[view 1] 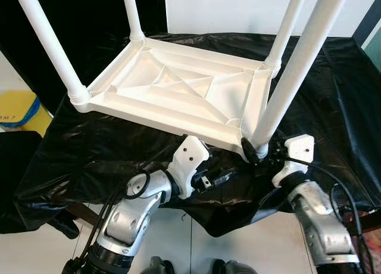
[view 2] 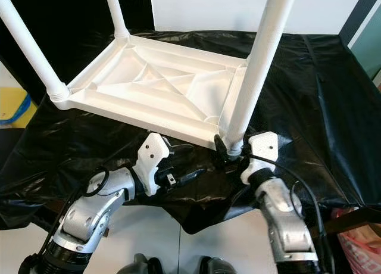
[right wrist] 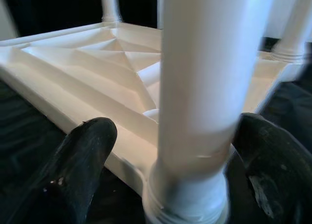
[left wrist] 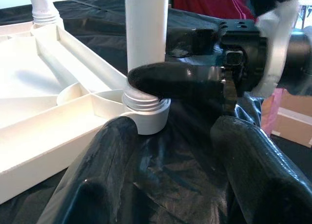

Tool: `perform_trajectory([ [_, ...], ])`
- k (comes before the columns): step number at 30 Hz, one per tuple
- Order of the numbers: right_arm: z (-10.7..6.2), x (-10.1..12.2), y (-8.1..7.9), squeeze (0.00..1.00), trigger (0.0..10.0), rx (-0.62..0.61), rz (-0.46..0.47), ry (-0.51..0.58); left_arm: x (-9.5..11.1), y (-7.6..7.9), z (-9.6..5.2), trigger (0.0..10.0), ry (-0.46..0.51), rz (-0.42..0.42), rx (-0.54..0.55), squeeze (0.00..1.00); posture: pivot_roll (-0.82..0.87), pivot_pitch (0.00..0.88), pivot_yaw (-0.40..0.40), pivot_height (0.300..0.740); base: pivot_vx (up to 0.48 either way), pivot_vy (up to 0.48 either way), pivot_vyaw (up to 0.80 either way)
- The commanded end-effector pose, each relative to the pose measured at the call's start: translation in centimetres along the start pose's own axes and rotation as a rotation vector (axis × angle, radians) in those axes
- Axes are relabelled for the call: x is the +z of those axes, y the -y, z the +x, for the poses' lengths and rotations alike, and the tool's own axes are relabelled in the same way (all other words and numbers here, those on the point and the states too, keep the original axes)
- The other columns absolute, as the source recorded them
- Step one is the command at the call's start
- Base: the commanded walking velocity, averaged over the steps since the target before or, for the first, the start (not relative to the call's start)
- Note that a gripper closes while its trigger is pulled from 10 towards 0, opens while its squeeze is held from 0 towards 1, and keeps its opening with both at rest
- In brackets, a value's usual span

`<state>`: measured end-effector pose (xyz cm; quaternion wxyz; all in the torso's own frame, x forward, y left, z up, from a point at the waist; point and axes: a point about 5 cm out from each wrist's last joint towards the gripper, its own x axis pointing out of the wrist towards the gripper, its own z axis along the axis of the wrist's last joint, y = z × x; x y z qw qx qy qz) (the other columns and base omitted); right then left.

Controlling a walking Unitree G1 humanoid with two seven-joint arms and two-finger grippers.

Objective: Building children table

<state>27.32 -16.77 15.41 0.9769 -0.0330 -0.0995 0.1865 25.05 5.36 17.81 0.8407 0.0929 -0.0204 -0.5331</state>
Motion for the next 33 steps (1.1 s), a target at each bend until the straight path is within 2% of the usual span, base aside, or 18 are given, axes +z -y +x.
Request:
perform_trajectory([
  [1,0.2,-0.6,0.1,0.0,10.0,0.065,0.015,-0.033,-0.2,0.0,0.2,10.0,-0.004,-0.001,0.014,0.0,-0.05,0.118,-0.011,0.74,0.0,0.0,0.0],
  [4,1.0,-0.9,0.9,0.0,10.0,0.134,-0.006,-0.058,-0.1,0.0,0.2,10.0,-0.004,0.003,0.014,0.0,-0.04,0.112,-0.012,0.74,0.0,0.0,0.0],
  [11,2.5,-1.6,1.3,0.0,10.0,0.213,-0.037,-0.093,-0.1,-0.1,0.1,10.0,-0.006,0.005,0.022,0.0,-0.03,0.106,-0.019,0.74,0.0,0.0,0.0],
  [12,2.8,-1.6,1.5,0.0,9.6,0.22,-0.045,-0.097,-0.1,-0.1,0.1,10.0,-0.006,0.006,0.024,0.0,-0.03,0.106,-0.019,0.74,0.0,0.0,0.0],
  [13,3.0,-1.7,1.6,0.0,6.1,0.228,-0.048,-0.096,-0.1,-0.1,0.1,10.0,-0.006,0.006,0.026,0.0,-0.02,0.106,-0.022,0.74,0.0,0.0,0.0],
  [14,3.3,-1.7,1.7,0.0,1.5,0.231,-0.049,-0.096,-0.1,-0.1,0.1,10.0,-0.005,0.007,0.028,0.0,-0.02,0.105,-0.022,0.74,0.0,0.0,0.0],
  [15,3.3,-1.7,1.7,0.0,1.5,0.231,-0.049,-0.096,-0.1,-0.1,0.1,10.0,-0.005,0.007,0.028,0.0,-0.02,0.105,-0.022,0.74,0.0,0.0,0.0],
  [16,3.4,-1.7,1.9,0.0,0.0,0.232,-0.05,-0.096,0.0,-0.1,0.0,10.0,-0.006,0.007,0.032,0.0,-0.02,0.105,-0.025,0.74,0.0,0.0,0.0],
  [26,3.6,-2.6,2.8,0.0,0.0,0.209,-0.057,-0.129,0.0,-0.1,-0.2,10.0,-0.005,0.006,0.052,0.0,-0.01,0.109,-0.038,0.74,0.0,0.0,0.0],
  [27,3.6,-2.7,2.8,0.0,1.4,0.196,-0.054,-0.135,0.0,-0.1,-0.2,10.0,-0.005,0.006,0.052,0.0,-0.01,0.109,-0.039,0.74,0.0,0.0,0.0],
  [28,3.6,-2.7,2.8,0.0,1.4,0.196,-0.054,-0.135,0.0,-0.1,-0.2,10.0,-0.005,0.006,0.052,0.0,-0.01,0.109,-0.039,0.74,0.0,0.0,0.0],
  [29,3.6,-2.8,2.7,0.0,4.9,0.182,-0.048,-0.136,0.0,-0.2,-0.2,10.0,-0.005,0.006,0.053,0.0,-0.01,0.109,-0.039,0.74,0.0,0.0,0.0],
  [30,3.6,-2.9,2.6,0.0,10.0,0.157,-0.044,-0.141,0.0,-0.2,-0.2,10.0,-0.004,0.005,0.054,0.0,-0.01,0.11,-0.038,0.74,0.0,0.0,0.0],
  [33,3.6,-2.9,2.4,0.0,10.0,0.121,-0.031,-0.138,0.0,-0.2,-0.1,10.0,-0.003,0.005,0.055,0.0,-0.02,0.111,-0.038,0.74,0.0,0.0,0.0],
])
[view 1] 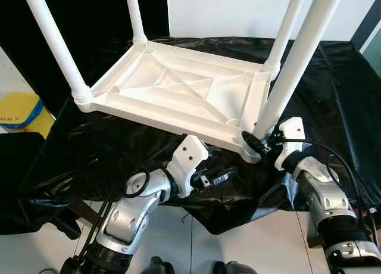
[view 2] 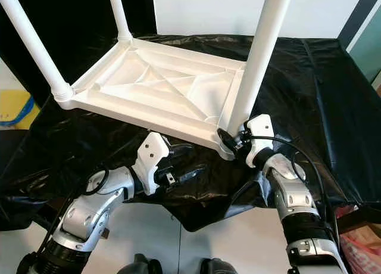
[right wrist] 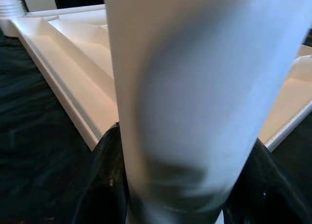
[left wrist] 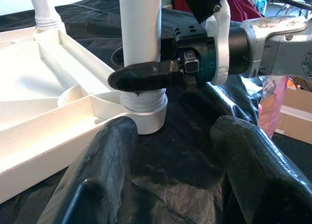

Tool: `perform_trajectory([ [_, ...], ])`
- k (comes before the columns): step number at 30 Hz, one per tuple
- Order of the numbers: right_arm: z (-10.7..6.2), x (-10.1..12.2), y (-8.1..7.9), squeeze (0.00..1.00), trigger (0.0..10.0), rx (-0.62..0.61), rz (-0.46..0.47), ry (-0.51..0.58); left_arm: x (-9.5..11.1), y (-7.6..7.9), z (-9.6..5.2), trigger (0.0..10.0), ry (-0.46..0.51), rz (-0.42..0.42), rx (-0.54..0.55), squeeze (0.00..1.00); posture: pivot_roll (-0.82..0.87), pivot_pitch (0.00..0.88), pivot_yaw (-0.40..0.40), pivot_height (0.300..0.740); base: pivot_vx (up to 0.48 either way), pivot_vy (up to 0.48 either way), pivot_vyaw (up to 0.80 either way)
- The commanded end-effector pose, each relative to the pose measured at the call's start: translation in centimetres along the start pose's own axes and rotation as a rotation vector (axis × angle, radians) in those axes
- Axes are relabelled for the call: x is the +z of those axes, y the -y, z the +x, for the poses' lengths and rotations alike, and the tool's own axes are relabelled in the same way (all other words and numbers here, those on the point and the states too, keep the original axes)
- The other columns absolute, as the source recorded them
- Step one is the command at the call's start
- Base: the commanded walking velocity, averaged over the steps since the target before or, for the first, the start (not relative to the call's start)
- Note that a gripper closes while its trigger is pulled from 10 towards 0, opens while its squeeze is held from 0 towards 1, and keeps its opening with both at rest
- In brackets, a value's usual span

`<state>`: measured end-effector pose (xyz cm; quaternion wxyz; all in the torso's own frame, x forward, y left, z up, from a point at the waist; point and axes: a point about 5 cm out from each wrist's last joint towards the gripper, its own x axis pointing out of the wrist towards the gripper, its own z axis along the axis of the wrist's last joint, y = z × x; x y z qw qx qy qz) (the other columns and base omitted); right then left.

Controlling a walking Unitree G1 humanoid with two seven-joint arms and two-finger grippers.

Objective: Building children table

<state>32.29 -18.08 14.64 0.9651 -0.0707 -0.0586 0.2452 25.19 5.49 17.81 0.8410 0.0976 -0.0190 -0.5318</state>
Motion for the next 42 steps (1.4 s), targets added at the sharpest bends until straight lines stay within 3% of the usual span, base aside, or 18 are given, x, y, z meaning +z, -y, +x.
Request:
perform_trajectory([
  [1,-0.2,-1.1,-0.7,0.0,10.0,-0.075,0.019,-0.059,0.0,0.0,0.0,10.0,0.005,-0.001,0.051,0.0,-0.02,0.111,-0.037,0.74,0.0,0.0,0.0],
  [10,-0.3,-1.5,-1.7,0.0,10.0,-0.315,0.096,-0.103,0.0,0.0,0.1,10.0,0.009,-0.006,0.048,0.0,-0.03,0.122,-0.034,0.74,0.0,0.0,0.0],
  [11,-0.3,-1.5,-1.7,0.0,10.0,-0.315,0.096,-0.103,0.0,0.0,0.1,10.0,0.009,-0.006,0.048,0.0,-0.03,0.122,-0.034,0.74,0.0,0.0,0.0],
  [12,-0.5,-1.5,-2.2,0.0,10.0,-0.415,0.083,-0.106,0.0,0.0,0.2,10.0,0.01,-0.008,0.047,0.0,-0.03,0.124,-0.034,0.74,0.0,0.0,0.0],
  [15,-0.7,-1.5,-2.6,0.0,10.0,-0.52,0.074,-0.105,0.0,0.0,0.2,10.0,0.012,-0.01,0.047,0.0,-0.03,0.128,-0.035,0.74,0.0,0.0,0.0],
  [17,-0.7,-1.5,-2.6,0.0,10.0,-0.52,0.074,-0.105,0.0,0.0,0.2,10.0,0.012,-0.01,0.047,0.0,-0.03,0.128,-0.035,0.74,0.0,0.0,0.0],
  [21,-1.0,-1.6,-3.5,0.0,10.0,-0.763,0.096,-0.128,0.0,0.1,0.2,10.0,0.013,-0.015,0.052,0.0,-0.03,0.133,-0.043,0.74,0.0,0.0,0.0],
  [36,-0.4,-0.3,-4.5,0.0,10.0,-0.715,0.104,-0.065,-0.1,0.1,0.0,10.0,0.01,-0.017,0.063,0.0,-0.03,0.132,-0.044,0.74,0.0,0.0,0.0],
  [37,-0.4,-0.2,-4.3,0.07,10.0,-0.713,0.098,-0.06,-0.1,0.1,0.1,10.0,0.011,-0.017,0.063,0.0,-0.03,0.132,-0.045,0.74,0.0,0.0,0.0],
  [39,-0.4,-0.1,-4.3,0.07,10.0,-0.713,0.095,-0.057,-0.1,0.1,0.1,10.0,0.011,-0.017,0.063,0.0,-0.03,0.13,-0.045,0.74,0.0,0.0,0.0],
  [40,-0.4,0.1,-4.2,1.0,10.0,-0.704,0.095,-0.048,-0.1,0.1,0.1,10.0,0.012,-0.018,0.062,0.0,-0.03,0.128,-0.046,0.74,0.0,0.0,0.0],
  [42,-0.4,0.5,-4.0,1.0,10.0,-0.679,0.089,-0.016,-0.1,0.1,0.2,10.0,0.014,-0.018,0.062,0.0,-0.03,0.129,-0.046,0.74,0.0,0.0,0.0],
])
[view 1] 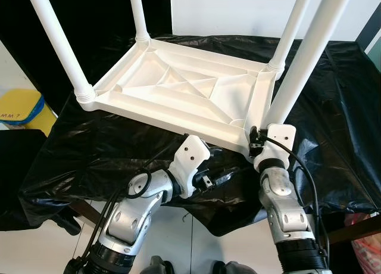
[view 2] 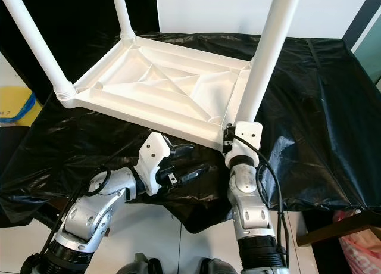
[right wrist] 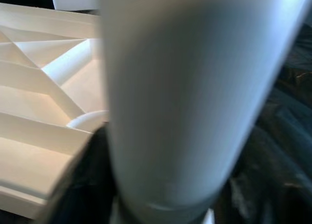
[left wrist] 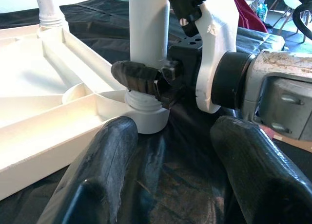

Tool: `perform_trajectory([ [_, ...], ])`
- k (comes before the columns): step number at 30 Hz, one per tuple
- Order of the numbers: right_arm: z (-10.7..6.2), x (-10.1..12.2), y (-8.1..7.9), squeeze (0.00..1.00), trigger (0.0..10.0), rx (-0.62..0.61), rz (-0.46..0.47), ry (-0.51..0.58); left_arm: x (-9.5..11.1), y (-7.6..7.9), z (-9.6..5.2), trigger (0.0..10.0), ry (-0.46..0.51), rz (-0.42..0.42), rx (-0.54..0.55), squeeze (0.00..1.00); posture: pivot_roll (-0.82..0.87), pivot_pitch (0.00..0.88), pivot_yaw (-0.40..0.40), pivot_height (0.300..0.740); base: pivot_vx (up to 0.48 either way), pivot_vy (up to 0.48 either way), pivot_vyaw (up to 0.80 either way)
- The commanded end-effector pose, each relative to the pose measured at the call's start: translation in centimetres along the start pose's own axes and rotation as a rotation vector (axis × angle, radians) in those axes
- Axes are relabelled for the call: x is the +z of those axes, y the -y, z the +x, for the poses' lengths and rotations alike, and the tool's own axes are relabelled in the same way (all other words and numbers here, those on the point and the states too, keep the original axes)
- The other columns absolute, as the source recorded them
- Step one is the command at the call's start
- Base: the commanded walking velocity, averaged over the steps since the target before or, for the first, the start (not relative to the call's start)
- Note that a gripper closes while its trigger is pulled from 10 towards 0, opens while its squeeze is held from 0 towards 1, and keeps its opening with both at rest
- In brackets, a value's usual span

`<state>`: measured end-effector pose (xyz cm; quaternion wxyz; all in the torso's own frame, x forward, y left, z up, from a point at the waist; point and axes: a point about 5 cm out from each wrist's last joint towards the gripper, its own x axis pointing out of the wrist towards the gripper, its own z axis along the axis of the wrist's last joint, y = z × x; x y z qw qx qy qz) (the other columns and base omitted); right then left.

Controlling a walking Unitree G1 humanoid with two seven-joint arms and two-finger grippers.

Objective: Building children table

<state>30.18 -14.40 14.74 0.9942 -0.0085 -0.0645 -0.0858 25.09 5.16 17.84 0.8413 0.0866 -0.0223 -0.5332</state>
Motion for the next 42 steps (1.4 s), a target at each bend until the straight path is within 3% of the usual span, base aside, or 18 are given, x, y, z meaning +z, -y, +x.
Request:
perform_trajectory([
  [1,-0.1,-0.1,0.5,1.0,10.0,0.001,0.003,0.0,-0.2,-0.2,0.0,10.0,-0.003,-0.002,0.062,0.0,-0.03,0.129,-0.046,0.74,0.0,0.0,0.0],
  [14,0.0,0.7,2.3,1.0,10.0,0.18,0.009,0.074,-0.2,-0.1,0.0,10.0,0.0,-0.005,0.062,0.0,-0.04,0.129,-0.045,0.74,0.0,0.0,0.0],
  [15,-0.1,0.7,2.5,0.93,10.0,0.209,0.014,0.068,-0.2,-0.1,0.0,10.0,0.0,-0.005,0.061,0.0,-0.04,0.128,-0.042,0.74,0.0,0.0,0.0],
  [16,-0.1,0.7,2.6,0.0,10.0,0.238,0.015,0.072,-0.2,-0.1,0.0,10.0,-0.001,-0.004,0.059,0.0,-0.04,0.128,-0.041,0.74,0.0,0.0,0.0],
  [28,0.3,0.6,3.1,0.0,10.0,0.465,0.004,0.06,-0.1,-0.2,0.2,10.0,-0.002,0.001,0.041,0.0,-0.05,0.109,-0.032,0.74,0.0,0.0,0.0],
  [42,1.6,0.8,4.0,0.0,10.0,0.56,-0.046,0.057,-0.1,-0.3,0.1,10.0,-0.003,0.01,0.041,0.0,-0.04,0.097,-0.032,0.74,0.0,0.0,0.0],
])
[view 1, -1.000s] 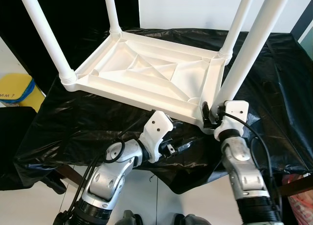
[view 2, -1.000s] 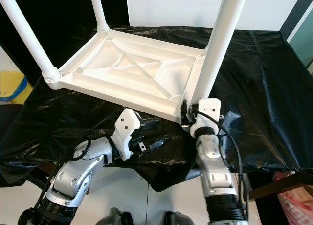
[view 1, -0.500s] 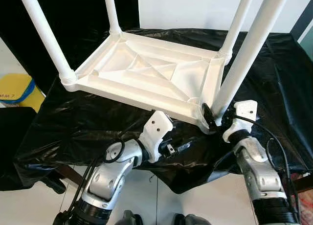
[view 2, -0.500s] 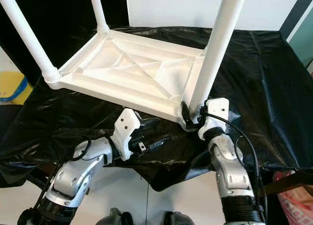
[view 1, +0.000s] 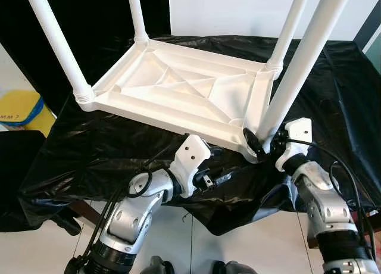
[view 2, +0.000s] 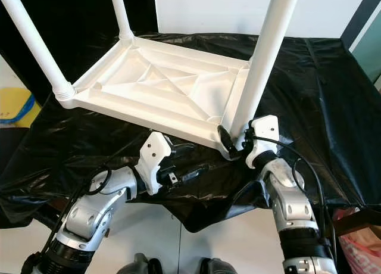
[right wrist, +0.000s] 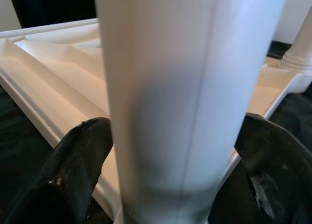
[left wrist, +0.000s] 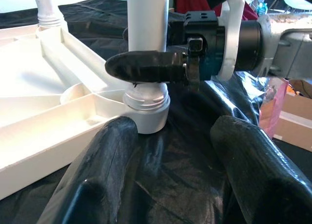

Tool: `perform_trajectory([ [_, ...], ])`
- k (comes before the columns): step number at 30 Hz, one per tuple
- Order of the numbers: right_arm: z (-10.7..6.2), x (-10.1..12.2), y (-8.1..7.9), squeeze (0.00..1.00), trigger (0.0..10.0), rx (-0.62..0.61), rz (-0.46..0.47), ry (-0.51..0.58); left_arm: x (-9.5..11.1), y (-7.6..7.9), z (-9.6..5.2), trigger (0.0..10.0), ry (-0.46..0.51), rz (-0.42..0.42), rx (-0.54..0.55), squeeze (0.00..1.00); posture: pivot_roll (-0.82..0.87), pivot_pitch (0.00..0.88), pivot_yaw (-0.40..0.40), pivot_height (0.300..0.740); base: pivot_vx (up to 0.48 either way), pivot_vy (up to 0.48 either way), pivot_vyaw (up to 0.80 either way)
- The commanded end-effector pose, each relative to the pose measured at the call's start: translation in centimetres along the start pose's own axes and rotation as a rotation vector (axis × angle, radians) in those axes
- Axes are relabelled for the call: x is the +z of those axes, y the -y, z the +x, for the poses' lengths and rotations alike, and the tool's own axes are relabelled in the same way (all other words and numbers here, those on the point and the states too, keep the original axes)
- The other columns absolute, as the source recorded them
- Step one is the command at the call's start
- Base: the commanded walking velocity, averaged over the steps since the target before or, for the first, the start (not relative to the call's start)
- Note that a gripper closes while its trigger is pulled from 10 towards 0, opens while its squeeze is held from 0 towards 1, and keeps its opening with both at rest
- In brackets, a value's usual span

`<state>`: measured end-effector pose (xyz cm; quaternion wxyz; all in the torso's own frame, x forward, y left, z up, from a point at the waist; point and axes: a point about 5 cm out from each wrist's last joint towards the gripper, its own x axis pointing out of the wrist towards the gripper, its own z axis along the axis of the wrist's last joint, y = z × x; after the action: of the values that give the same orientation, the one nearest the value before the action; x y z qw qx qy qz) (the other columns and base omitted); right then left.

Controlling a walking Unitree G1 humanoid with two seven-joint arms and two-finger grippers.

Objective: Building children table

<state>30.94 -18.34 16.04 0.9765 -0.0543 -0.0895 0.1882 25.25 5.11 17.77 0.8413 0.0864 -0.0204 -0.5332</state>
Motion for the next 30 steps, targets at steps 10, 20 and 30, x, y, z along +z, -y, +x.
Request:
perform_trajectory([
  [10,0.3,-0.4,0.5,0.0,10.0,0.099,-0.001,-0.023,0.0,-0.3,-0.1,10.0,-0.002,0.011,0.048,0.0,-0.03,0.11,-0.03,0.74,0.0,0.0,0.0],
  [20,1.3,-1.0,0.4,0.0,10.0,0.193,-0.008,-0.054,0.0,-0.4,-0.2,10.0,-0.004,0.011,0.054,0.0,-0.03,0.116,-0.026,0.74,0.0,0.0,0.0],
  [30,2.2,-1.4,-0.1,0.0,5.2,0.208,-0.013,-0.062,0.1,-0.4,-0.3,10.0,-0.004,0.011,0.057,0.0,-0.03,0.121,-0.024,0.74,0.0,0.0,0.0],
])
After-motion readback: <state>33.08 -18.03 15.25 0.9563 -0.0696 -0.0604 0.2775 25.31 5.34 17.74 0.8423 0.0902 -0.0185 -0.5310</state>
